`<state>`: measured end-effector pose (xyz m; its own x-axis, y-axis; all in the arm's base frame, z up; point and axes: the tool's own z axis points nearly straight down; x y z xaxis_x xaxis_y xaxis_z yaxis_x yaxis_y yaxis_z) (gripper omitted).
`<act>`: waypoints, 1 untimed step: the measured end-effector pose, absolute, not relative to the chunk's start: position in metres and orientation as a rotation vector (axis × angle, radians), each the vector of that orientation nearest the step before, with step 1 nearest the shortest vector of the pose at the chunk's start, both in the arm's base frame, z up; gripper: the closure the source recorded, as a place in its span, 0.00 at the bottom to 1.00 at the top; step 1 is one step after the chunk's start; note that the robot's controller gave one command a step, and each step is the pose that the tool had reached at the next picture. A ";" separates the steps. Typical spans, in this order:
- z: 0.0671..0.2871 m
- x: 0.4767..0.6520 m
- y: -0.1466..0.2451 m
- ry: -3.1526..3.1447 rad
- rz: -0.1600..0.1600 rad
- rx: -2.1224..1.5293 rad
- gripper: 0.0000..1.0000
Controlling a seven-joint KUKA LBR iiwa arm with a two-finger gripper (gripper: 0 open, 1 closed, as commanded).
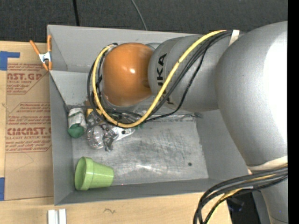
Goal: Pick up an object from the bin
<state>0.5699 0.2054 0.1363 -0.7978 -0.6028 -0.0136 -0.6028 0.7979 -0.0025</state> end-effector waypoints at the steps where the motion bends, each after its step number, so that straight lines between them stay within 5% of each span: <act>1: 0.145 0.568 0.204 2.987 0.002 -0.993 1.00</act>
Offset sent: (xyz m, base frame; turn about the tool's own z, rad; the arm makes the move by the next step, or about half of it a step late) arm 0.0099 0.0005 0.1061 0.0076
